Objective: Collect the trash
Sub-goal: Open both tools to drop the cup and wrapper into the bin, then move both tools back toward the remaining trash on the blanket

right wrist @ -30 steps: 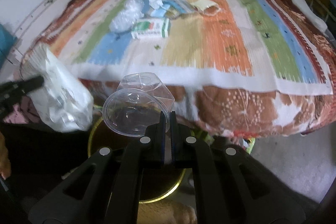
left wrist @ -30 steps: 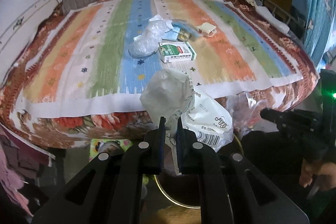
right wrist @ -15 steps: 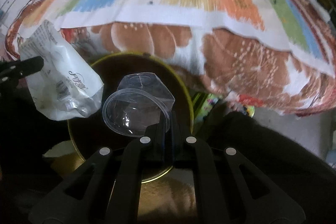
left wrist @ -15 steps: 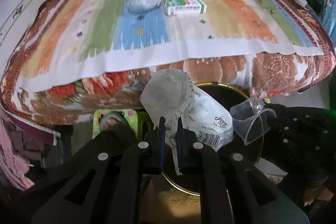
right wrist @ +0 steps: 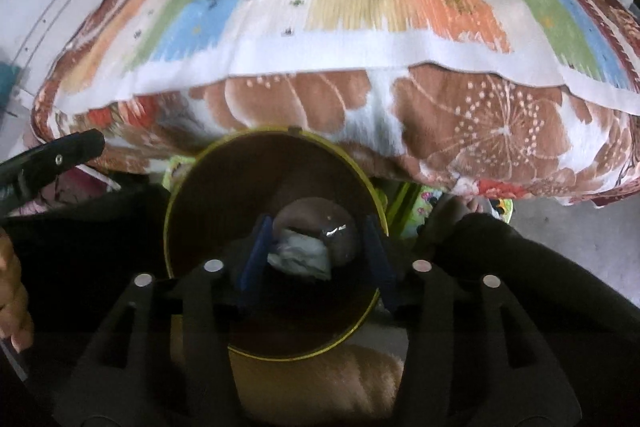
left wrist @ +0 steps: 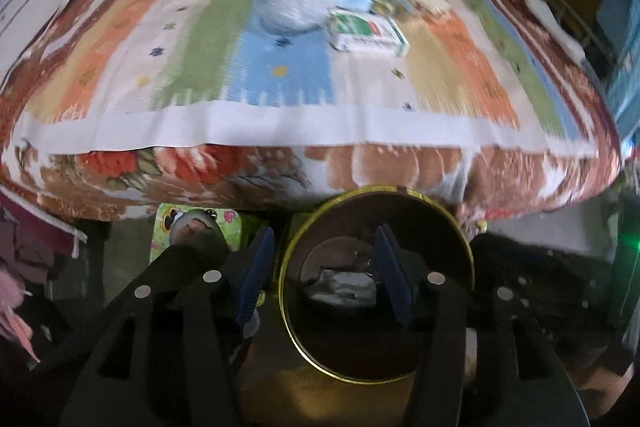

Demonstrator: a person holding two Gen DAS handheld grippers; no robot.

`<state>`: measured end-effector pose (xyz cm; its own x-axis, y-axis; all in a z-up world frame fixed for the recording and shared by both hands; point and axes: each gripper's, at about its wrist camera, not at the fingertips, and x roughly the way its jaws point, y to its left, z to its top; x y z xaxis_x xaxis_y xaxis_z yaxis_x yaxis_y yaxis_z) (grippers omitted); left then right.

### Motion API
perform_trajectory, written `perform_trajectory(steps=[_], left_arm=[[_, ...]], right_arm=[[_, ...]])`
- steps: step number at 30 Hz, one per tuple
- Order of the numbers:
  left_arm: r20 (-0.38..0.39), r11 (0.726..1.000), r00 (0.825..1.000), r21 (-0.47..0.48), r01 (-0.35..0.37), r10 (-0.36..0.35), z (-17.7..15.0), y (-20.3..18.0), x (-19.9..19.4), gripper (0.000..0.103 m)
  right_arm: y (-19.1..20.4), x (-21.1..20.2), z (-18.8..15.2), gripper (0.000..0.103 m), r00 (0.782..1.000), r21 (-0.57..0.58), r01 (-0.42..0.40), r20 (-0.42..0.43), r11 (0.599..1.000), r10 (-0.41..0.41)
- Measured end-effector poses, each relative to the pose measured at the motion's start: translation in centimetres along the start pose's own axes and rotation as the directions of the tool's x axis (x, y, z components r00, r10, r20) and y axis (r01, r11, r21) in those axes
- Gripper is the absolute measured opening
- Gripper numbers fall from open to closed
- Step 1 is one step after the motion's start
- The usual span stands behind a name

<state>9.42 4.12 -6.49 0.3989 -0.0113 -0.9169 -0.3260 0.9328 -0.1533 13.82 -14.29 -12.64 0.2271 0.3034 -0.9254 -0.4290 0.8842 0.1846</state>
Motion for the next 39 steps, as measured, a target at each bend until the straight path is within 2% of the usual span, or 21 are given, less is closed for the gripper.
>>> perform_trajectory(steps=[4,11,13,15,18,21,26,28,32,35,39], left_arm=[[0.034,0.999,0.999,-0.033,0.038,-0.037,1.5,0.8,-1.1,0.057],[0.070,0.999,0.997,-0.041,0.027,-0.024,5.0,2.3,-2.1,0.066],[0.080,1.000,0.997,0.016,-0.008,0.006,5.8,1.9,-2.3,0.073],[0.098,0.996,0.995,0.086,-0.039,0.030,6.6,1.3,-2.5,0.077],[0.117,0.992,0.992,0.112,-0.056,0.043,7.9,1.6,-2.6,0.081],[0.115,0.995,0.993,0.099,-0.029,0.018,9.7,2.4,-2.2,0.085],[0.180,0.989,0.979,0.094,-0.111,0.092,11.9,3.3,-1.4,0.097],[0.175,0.989,0.978,0.077,-0.126,0.111,12.7,3.7,-0.5,0.097],[0.162,0.990,0.982,0.085,-0.111,0.096,14.1,3.9,1.2,0.097],[0.176,0.989,0.979,0.097,-0.116,0.097,15.0,4.0,2.2,0.097],[0.186,0.990,0.980,0.109,-0.092,0.071,16.0,4.0,3.4,0.097]], right_arm=[[0.4,-1.2,1.0,0.056,0.998,-0.005,-0.058,0.037,0.998,0.058],[1.3,-2.9,3.6,0.068,0.993,-0.058,-0.054,0.104,0.997,0.060],[1.7,-3.6,4.3,0.069,0.991,-0.093,-0.051,0.121,0.994,0.062],[2.2,-4.6,5.1,0.080,0.986,-0.139,-0.032,0.159,0.990,0.054],[3.4,-5.4,6.3,0.085,0.979,-0.232,-0.021,0.191,0.972,0.067],[3.9,-5.2,7.4,0.087,0.980,-0.273,0.003,0.192,0.962,0.052],[4.3,-3.8,10.0,0.088,0.981,-0.318,0.072,0.194,0.945,-0.009],[4.5,-3.6,11.0,0.091,0.977,-0.341,0.084,0.212,0.936,-0.011],[4.8,-2.8,13.2,0.094,0.970,-0.386,0.091,0.245,0.918,0.007],[4.8,-1.1,14.7,0.094,0.975,-0.415,0.133,0.219,0.900,-0.044],[4.6,0.0,16.3,0.094,0.980,-0.429,0.109,0.200,0.897,-0.023]])
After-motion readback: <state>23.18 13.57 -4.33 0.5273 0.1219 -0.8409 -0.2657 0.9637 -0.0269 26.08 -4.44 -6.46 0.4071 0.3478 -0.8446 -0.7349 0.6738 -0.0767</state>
